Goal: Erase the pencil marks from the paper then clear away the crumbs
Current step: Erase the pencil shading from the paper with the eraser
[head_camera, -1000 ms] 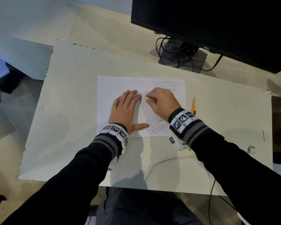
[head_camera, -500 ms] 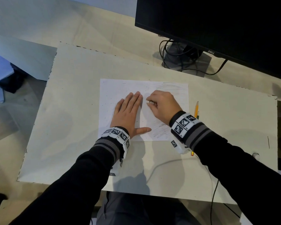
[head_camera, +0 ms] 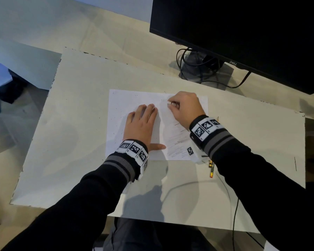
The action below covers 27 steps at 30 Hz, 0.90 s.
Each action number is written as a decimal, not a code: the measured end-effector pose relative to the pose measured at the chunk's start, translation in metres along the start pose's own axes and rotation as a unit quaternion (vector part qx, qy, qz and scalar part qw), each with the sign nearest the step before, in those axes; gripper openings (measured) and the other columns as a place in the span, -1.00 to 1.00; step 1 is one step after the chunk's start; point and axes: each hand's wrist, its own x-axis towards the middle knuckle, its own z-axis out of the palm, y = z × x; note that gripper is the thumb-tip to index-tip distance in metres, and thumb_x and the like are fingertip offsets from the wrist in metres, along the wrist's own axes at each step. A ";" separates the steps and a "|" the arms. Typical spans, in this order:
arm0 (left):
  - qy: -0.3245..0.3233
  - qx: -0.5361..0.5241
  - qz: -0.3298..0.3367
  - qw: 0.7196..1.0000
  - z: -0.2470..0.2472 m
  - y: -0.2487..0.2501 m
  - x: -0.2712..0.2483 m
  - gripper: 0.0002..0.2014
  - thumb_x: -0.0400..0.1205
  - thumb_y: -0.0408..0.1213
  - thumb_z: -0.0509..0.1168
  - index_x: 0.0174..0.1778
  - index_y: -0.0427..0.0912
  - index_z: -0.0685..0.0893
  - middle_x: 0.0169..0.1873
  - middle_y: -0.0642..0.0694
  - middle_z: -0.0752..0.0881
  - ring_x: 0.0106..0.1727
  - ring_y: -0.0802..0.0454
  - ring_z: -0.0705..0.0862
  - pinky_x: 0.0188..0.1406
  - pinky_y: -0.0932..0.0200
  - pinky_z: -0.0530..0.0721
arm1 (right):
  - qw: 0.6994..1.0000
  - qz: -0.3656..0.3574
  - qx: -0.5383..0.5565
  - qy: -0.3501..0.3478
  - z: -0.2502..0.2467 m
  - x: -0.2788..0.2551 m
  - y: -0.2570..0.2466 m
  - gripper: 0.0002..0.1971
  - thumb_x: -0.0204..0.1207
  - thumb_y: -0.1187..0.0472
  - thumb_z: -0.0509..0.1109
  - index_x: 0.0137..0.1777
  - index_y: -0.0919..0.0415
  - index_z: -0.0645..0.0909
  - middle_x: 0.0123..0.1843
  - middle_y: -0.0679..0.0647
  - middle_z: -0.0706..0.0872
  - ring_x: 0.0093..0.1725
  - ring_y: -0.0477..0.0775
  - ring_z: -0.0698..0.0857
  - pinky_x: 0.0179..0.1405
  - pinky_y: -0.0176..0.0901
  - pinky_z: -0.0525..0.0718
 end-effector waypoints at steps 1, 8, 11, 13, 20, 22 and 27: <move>-0.005 0.023 -0.002 1.000 -0.004 0.002 0.003 0.25 0.29 0.58 0.31 0.70 -0.15 0.00 0.68 -0.04 0.03 0.67 -0.15 0.05 0.60 -0.13 0.19 | 1.000 0.001 -0.004 0.004 0.002 0.000 -0.002 -0.86 0.54 0.24 0.46 0.02 0.22 0.81 -0.07 0.06 0.77 -0.09 0.05 0.70 0.05 -0.05 0.70; -0.030 0.110 -0.018 0.993 -0.008 0.009 0.011 0.34 0.23 0.63 0.30 0.63 -0.25 -0.11 0.63 -0.10 -0.05 0.56 -0.24 0.15 0.41 -0.12 0.39 | 0.999 -0.023 -0.010 -0.034 0.002 -0.009 -0.005 -0.86 0.56 0.22 0.44 0.04 0.20 0.81 -0.06 0.06 0.77 -0.07 0.05 0.69 0.06 -0.13 0.67; -0.061 0.101 -0.024 0.993 -0.015 0.011 0.015 0.39 0.18 0.62 0.36 0.65 -0.22 -0.14 0.68 -0.09 -0.13 0.59 -0.25 0.12 0.39 -0.14 0.38 | 0.999 0.024 0.007 0.027 0.004 0.002 0.003 -0.87 0.56 0.23 0.43 -0.02 0.19 0.80 -0.08 0.07 0.77 -0.10 0.06 0.69 0.03 -0.02 0.71; -0.081 0.090 -0.024 0.992 -0.021 0.014 0.017 0.43 0.16 0.62 0.35 0.69 -0.20 -0.20 0.69 -0.08 -0.14 0.62 -0.26 0.09 0.43 -0.16 0.36 | 1.000 0.002 0.006 0.013 0.011 -0.008 -0.001 -0.86 0.57 0.26 0.42 0.03 0.22 0.79 -0.04 0.07 0.75 -0.06 0.05 0.68 0.06 -0.04 0.70; -0.089 0.133 -0.010 0.987 -0.030 0.019 0.025 0.49 0.14 0.61 0.38 0.68 -0.26 -0.25 0.65 -0.17 -0.05 0.64 -0.26 0.08 0.60 -0.26 0.16 | 1.000 -0.003 -0.015 0.016 0.000 0.023 0.003 -0.81 0.62 0.20 0.39 0.12 0.20 0.79 0.01 0.07 0.72 -0.05 0.07 0.68 0.06 -0.08 0.68; -0.094 0.121 -0.006 0.988 -0.028 0.017 0.027 0.51 0.14 0.60 0.39 0.68 -0.27 -0.28 0.68 -0.19 -0.12 0.69 -0.26 -0.02 0.64 -0.27 0.12 | 1.000 0.000 -0.012 0.019 0.002 0.025 0.005 -0.82 0.61 0.20 0.39 0.12 0.19 0.79 0.01 0.07 0.72 -0.05 0.07 0.68 0.05 -0.10 0.68; -0.114 0.107 -0.004 0.988 -0.024 0.012 0.027 0.51 0.18 0.59 0.38 0.67 -0.23 -0.41 0.70 -0.15 -0.33 0.72 -0.25 -0.17 0.66 -0.26 0.06 | 1.000 -0.027 0.015 0.001 0.006 -0.007 0.004 -0.85 0.59 0.25 0.42 0.07 0.21 0.79 -0.04 0.08 0.74 -0.08 0.06 0.69 0.03 -0.04 0.71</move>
